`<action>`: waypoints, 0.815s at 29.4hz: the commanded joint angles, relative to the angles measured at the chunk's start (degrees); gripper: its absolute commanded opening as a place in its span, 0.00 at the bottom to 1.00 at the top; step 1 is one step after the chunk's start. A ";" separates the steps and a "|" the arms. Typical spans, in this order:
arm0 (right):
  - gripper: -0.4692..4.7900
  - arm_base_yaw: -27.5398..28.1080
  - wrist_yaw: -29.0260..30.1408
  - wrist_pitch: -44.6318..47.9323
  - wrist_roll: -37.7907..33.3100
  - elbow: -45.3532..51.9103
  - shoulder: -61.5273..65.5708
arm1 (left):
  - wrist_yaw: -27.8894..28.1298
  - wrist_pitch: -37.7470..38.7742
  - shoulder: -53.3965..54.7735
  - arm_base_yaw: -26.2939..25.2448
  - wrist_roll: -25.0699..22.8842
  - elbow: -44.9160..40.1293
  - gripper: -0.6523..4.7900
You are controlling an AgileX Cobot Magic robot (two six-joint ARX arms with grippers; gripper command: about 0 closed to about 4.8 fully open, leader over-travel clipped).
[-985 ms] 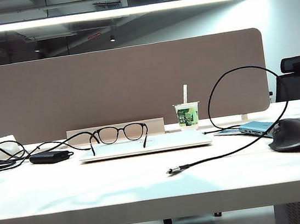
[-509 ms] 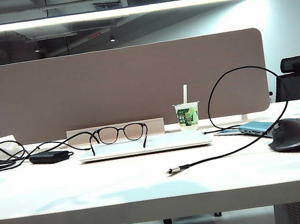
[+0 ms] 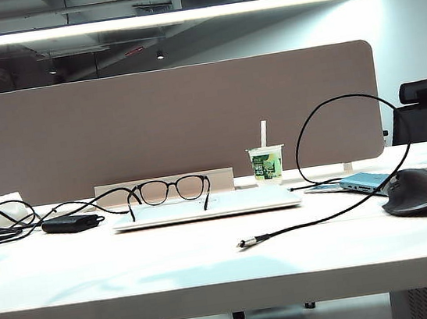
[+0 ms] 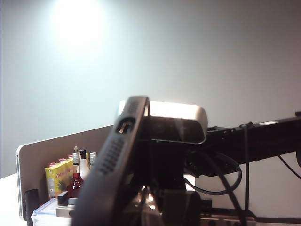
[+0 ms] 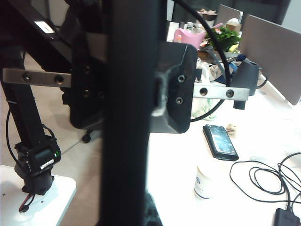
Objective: Pick up the black phone, pick up the charger plug, insert the charger plug into the phone's charging port, and finally place the connected phone back on the desk.
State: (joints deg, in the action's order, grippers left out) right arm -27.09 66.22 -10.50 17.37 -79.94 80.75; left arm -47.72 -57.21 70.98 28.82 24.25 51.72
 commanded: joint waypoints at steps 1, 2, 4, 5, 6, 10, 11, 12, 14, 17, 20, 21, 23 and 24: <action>0.09 -0.04 -0.52 2.16 0.20 -0.46 -0.26 | 0.13 0.09 -0.13 0.17 0.39 0.31 0.21; 0.09 -0.04 -0.52 2.16 0.20 -0.46 -0.26 | 0.11 0.37 -0.13 0.17 0.42 0.31 0.21; 0.09 -0.04 -0.52 2.12 0.17 -0.46 -0.28 | 0.13 0.90 -0.13 0.17 0.37 0.31 0.19; 0.09 -0.04 -0.52 2.14 0.17 -0.46 -0.28 | 0.13 1.31 -0.13 0.17 0.15 0.31 0.11; 0.09 -0.04 -0.52 2.14 0.15 -0.46 -0.28 | 0.17 1.66 -0.13 0.17 0.15 0.31 0.11; 0.09 -0.04 -0.52 2.01 -1.49 -0.46 -0.28 | 1.14 3.41 -0.13 0.17 0.15 0.31 0.11; 0.09 -0.04 -0.52 1.95 -1.51 -0.46 -0.28 | 1.22 3.52 -0.13 0.17 0.11 0.31 0.11; 0.09 -0.04 -0.52 1.86 -1.51 -0.46 -0.31 | 1.22 3.56 -0.13 0.17 -0.33 0.31 0.11; 0.09 -0.02 -0.55 1.81 -1.51 -0.46 -0.33 | 1.20 3.56 -0.13 0.17 -1.42 0.31 0.11; 0.30 0.11 -0.81 1.77 -2.10 -0.48 -0.42 | 1.25 3.56 -0.13 0.15 -1.86 0.31 0.11; 0.55 1.05 -2.27 1.11 -4.66 -0.50 -0.98 | 2.05 4.15 -0.15 0.02 -4.00 0.31 0.11; 0.61 1.66 -2.86 0.44 -5.11 -0.50 -1.20 | 3.02 4.50 -0.17 -0.09 -4.46 0.31 0.11; 0.63 2.62 -4.42 -1.68 -5.40 -0.50 -2.03 | 3.34 4.59 -0.17 -1.22 -4.63 0.31 0.11; 0.63 3.26 -5.05 -2.75 -5.38 -0.50 -2.34 | 3.37 5.09 -0.17 -1.88 -4.94 0.31 0.11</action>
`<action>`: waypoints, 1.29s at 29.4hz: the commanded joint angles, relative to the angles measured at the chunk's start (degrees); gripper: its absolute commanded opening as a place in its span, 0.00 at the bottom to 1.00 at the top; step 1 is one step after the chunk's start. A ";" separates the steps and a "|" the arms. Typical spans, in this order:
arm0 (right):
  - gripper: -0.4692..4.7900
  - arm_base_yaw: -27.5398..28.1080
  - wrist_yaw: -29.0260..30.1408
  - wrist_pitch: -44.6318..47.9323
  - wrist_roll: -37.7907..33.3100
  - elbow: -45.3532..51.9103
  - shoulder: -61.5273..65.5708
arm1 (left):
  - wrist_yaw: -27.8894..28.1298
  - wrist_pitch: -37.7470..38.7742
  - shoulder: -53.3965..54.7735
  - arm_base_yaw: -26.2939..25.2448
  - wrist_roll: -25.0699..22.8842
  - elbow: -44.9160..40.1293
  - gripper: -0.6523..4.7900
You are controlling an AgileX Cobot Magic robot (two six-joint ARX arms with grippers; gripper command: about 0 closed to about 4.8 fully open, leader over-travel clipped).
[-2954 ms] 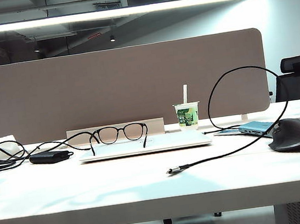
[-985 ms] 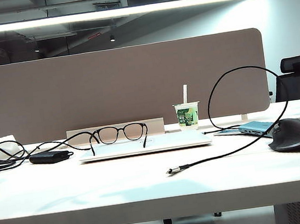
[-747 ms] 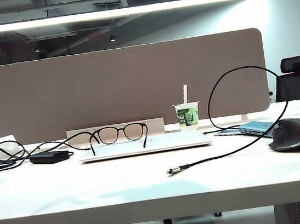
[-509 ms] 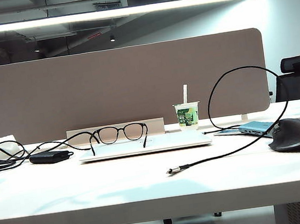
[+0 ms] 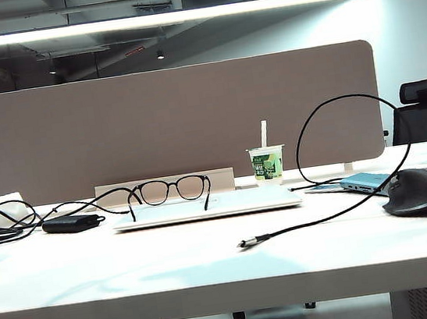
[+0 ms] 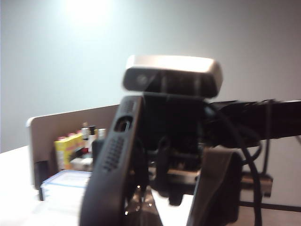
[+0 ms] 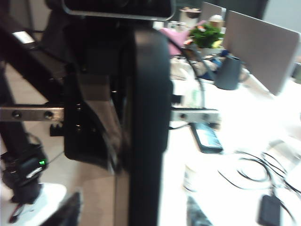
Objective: Pick up the black phone, pick up the charger plug, insert the charger plug into the phone's charging port, and finally place the connected phone back on the desk.
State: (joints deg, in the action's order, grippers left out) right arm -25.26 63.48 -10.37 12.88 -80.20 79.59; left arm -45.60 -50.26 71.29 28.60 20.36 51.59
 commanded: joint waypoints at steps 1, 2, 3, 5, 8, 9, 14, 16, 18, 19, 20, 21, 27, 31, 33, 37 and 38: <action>0.63 2.58 -2.69 -4.39 -0.90 -0.24 -1.79 | 1.25 -1.25 -0.48 -2.43 -1.44 0.44 0.11; 0.63 3.58 -2.86 -5.73 -0.90 -0.24 -2.25 | 1.25 -0.48 -0.48 -3.10 -1.88 0.44 0.11; 0.63 4.94 -3.19 -7.74 -0.92 -0.24 -3.02 | 1.38 0.44 -0.48 -3.96 -2.03 0.44 0.11; 0.63 6.91 -3.41 -10.82 -0.94 -0.24 -4.04 | 1.53 2.27 -0.48 -5.35 -2.62 0.46 0.11; 0.63 8.20 -5.14 -15.63 -1.01 -0.24 -5.55 | 1.62 5.88 -0.72 -7.41 -5.49 0.46 0.11; 0.63 8.24 -7.23 -17.42 -1.18 -0.24 -5.97 | 2.23 7.89 -0.87 -7.52 -7.61 0.46 0.11; 0.53 8.15 -18.05 -23.56 -10.86 -0.20 -5.90 | 9.05 15.93 -1.57 -7.45 -15.67 0.46 0.11; 0.45 7.89 -20.76 -25.92 -17.44 -0.17 -5.09 | 12.04 18.43 -1.73 -7.45 -17.40 0.46 0.11; 0.29 7.30 -23.52 -28.89 -24.35 -0.17 -4.00 | 15.02 20.13 -2.01 -7.45 -18.25 0.46 0.11; 0.22 7.32 -24.81 -30.25 -27.02 -0.17 -3.32 | 15.78 20.72 -2.14 -7.45 -18.71 0.46 0.11; 0.18 7.32 -25.83 -31.71 -29.22 -0.15 -2.75 | 16.63 21.44 -2.43 -7.45 -19.15 0.48 0.11; 0.17 7.32 -27.04 -33.59 -31.23 -0.17 -2.16 | 17.70 21.64 -2.43 -7.45 -20.31 0.46 0.11; 0.07 5.44 -27.36 -37.48 -33.38 -0.15 2.36 | 17.77 25.53 -4.20 -7.45 -23.80 0.48 0.11; 0.08 4.13 -27.06 -37.88 -44.09 0.20 5.20 | 17.77 27.87 -5.44 -7.45 -24.90 0.46 0.11; 0.08 3.23 -26.14 -37.90 -45.99 0.20 6.45 | 17.92 28.70 -6.12 -7.48 -24.92 0.48 0.11; 0.08 1.84 -22.45 -37.57 -48.63 0.20 8.98 | 18.62 29.64 -7.65 -7.48 -24.96 0.46 0.11; 0.08 1.46 -21.97 -37.38 -49.29 0.20 9.55 | 18.60 29.73 -7.89 -7.48 -24.94 0.46 0.11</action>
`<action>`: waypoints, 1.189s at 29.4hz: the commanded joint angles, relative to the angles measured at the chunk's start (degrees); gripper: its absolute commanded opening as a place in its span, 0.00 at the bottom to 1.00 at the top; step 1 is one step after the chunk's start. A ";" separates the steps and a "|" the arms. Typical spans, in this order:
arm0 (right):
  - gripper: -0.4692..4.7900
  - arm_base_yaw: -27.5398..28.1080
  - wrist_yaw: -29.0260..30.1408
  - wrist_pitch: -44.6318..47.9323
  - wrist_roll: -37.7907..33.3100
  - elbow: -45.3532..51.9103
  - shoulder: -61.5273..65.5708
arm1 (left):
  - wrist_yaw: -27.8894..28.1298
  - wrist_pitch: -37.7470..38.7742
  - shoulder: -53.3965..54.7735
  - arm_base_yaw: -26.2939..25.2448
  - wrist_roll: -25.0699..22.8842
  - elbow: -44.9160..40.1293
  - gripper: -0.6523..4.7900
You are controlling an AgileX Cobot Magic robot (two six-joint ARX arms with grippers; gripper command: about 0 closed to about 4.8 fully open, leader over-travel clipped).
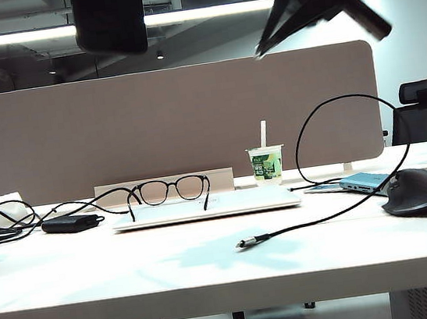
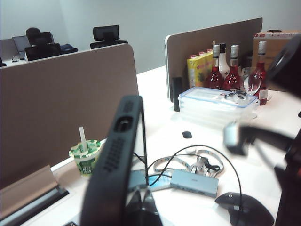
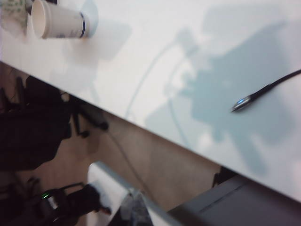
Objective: Pick up the black phone, pick up the charger plug, insert the charger plug into the phone's charging port, and finally place the connected phone back on the desk.
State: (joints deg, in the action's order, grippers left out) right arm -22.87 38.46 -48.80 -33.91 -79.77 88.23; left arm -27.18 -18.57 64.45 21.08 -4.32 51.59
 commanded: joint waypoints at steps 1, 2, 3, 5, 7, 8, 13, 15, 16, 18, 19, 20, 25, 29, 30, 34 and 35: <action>0.08 -1.40 2.97 1.09 -2.82 -0.24 1.51 | 0.22 -1.68 -1.31 0.04 -0.28 0.48 0.11; 0.08 -1.79 2.62 1.11 -3.50 -0.24 2.27 | 0.22 -1.46 -1.51 0.04 -0.44 0.46 0.11; 0.08 -1.88 1.92 1.01 -4.35 -0.24 2.84 | 0.20 -1.18 -1.70 0.04 -0.44 0.48 0.11; 0.08 -2.38 -0.33 1.01 -6.97 -0.24 4.13 | 0.20 -0.17 -2.23 0.04 -0.46 0.46 0.11; 0.08 -3.23 -2.93 1.36 -8.02 -0.24 5.14 | 0.20 1.22 -2.73 0.04 -0.46 0.46 0.11; 0.08 -3.67 -4.83 1.86 -8.24 -0.24 5.55 | 0.17 1.86 -2.89 0.04 -0.46 0.46 0.11; 0.08 -6.73 -15.19 6.40 -16.15 -0.24 5.84 | 0.20 4.46 -4.04 0.04 -3.19 0.46 0.11; 0.08 -7.67 -17.46 8.46 -19.71 -0.24 5.84 | 0.33 4.72 -4.61 0.04 -4.52 0.46 0.11; 0.08 -8.20 -19.26 9.09 -22.12 -0.24 5.86 | 0.42 4.72 -4.85 0.04 -4.79 0.46 0.11; 0.08 -9.35 -21.75 9.92 -25.59 -0.22 6.10 | 0.39 4.79 -5.55 0.04 -4.92 0.46 0.11; 0.08 -9.62 -22.75 9.86 -27.06 -0.22 6.19 | 0.42 4.79 -5.86 0.04 -4.92 0.46 0.11; 0.08 -9.94 -23.69 9.86 -29.46 -0.04 6.38 | 0.42 4.81 -6.25 0.07 -4.92 0.46 0.11; 0.08 -10.01 -24.94 9.70 -41.57 3.23 6.56 | 0.42 4.98 -7.32 0.07 -4.96 0.46 0.11; 0.08 -10.40 -27.39 9.70 -43.41 7.54 6.56 | 0.39 5.81 -7.85 0.15 -4.96 0.46 0.11; 0.08 -10.54 -28.20 9.79 -44.37 8.44 6.56 | 0.39 6.25 -7.96 0.15 -4.96 0.46 0.11; 0.27 -10.84 -29.46 12.28 -47.74 10.97 6.99 | 0.39 7.78 -8.28 0.17 -5.14 0.46 0.11; 0.37 -11.15 -29.42 13.66 -47.82 11.17 7.58 | 0.37 8.07 -8.39 0.17 -5.16 0.46 0.11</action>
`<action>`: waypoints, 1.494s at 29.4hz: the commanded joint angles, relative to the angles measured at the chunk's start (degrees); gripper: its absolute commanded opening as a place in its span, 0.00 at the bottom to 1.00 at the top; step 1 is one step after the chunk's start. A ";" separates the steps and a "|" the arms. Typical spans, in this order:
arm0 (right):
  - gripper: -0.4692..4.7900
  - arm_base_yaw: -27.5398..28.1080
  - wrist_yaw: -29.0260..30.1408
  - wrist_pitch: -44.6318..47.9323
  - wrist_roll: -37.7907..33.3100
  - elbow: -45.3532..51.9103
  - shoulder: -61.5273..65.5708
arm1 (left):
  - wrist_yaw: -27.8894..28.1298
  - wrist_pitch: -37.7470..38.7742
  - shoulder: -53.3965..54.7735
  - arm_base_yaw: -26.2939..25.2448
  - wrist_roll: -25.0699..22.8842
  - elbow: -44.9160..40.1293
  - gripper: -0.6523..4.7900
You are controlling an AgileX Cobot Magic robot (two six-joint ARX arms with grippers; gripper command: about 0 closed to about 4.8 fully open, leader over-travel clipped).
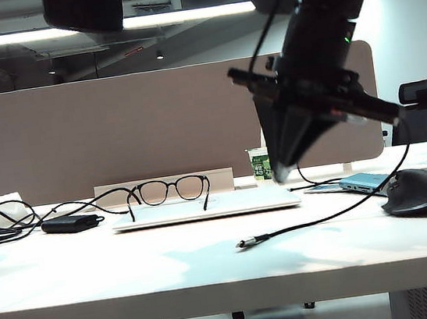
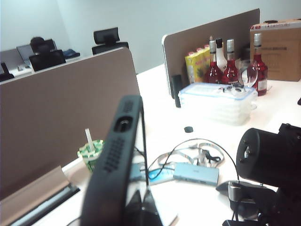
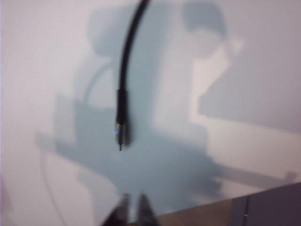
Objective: Pick up the black phone, pick up the charger plug, insert the charger plug into the phone's charging port, and finally place the connected phone back on the desk.
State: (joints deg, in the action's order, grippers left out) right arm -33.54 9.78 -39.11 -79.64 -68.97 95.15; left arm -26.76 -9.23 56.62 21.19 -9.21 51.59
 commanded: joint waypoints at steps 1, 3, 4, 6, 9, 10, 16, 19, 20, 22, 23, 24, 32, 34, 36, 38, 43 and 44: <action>0.44 -0.68 -0.90 5.03 -2.05 0.37 0.98 | -0.02 -1.11 -0.68 0.11 -0.26 0.46 0.11; 0.49 -0.92 -0.76 7.96 -2.38 0.31 1.79 | -0.02 -0.94 -0.90 0.26 -0.33 0.46 0.11; 0.49 -1.36 -1.09 9.07 -3.04 0.24 2.10 | -0.04 -0.94 -0.98 0.37 -0.44 0.46 0.11; 0.49 -1.68 -1.27 10.86 -4.76 0.04 2.95 | -0.07 -0.66 -1.27 0.42 -0.44 0.46 0.11; 0.49 -1.95 -1.22 11.06 -6.56 -0.09 4.26 | -0.13 -0.61 -1.42 0.76 -0.44 0.46 0.11; 0.49 -2.03 -1.29 11.02 -6.56 -0.09 4.57 | -0.22 -0.63 -1.49 0.76 -0.44 0.46 0.11; 0.49 -3.19 -4.11 10.80 -7.34 -0.96 5.49 | -0.24 -0.59 -2.01 0.76 -0.44 0.46 0.11; 0.49 -3.17 -4.79 10.45 -7.32 -3.45 6.45 | -0.24 -0.63 -2.12 0.76 -0.44 0.46 0.11; 0.49 -3.15 -5.25 10.58 -7.32 -4.79 6.93 | -0.24 -0.61 -2.12 0.76 -0.44 0.46 0.11; 0.49 -3.15 -5.60 10.43 -7.32 -7.45 8.22 | -0.24 -0.59 -2.12 0.76 -0.44 0.46 0.11; 0.49 -3.15 -5.14 10.19 -7.10 -8.61 8.85 | -0.24 -0.61 -2.14 0.76 -0.44 0.46 0.11; 0.49 -3.13 -4.63 9.70 -6.64 -9.53 9.40 | -0.24 -0.57 -2.23 0.76 -0.44 0.46 0.11; 0.47 -3.08 -5.90 3.30 -3.87 -10.69 11.58 | -0.24 -0.48 -2.60 0.76 -0.44 0.46 0.11; 0.47 -3.06 -5.68 3.10 -3.74 -10.71 12.46 | -0.24 -0.48 -2.73 0.76 -0.44 0.46 0.11; 0.47 -3.08 -5.05 3.34 -3.17 -10.71 13.11 | -0.24 -0.46 -2.78 0.76 -0.44 0.46 0.11; 0.47 -3.19 -4.50 3.15 -2.93 -10.73 14.01 | -0.24 -0.39 -2.84 0.76 -0.42 0.46 0.11; 0.47 -3.04 -3.67 1.77 -2.60 -10.73 15.50 | -0.24 -0.04 -2.97 0.76 -0.42 0.46 0.11; 0.47 -2.84 -3.61 1.53 -2.51 -10.73 15.72 | -0.24 -0.04 -2.95 0.76 -0.44 0.46 0.11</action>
State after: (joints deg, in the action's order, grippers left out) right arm -36.60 6.13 -37.10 -82.56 -79.55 110.78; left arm -26.83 -7.38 54.08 21.98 -9.43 51.59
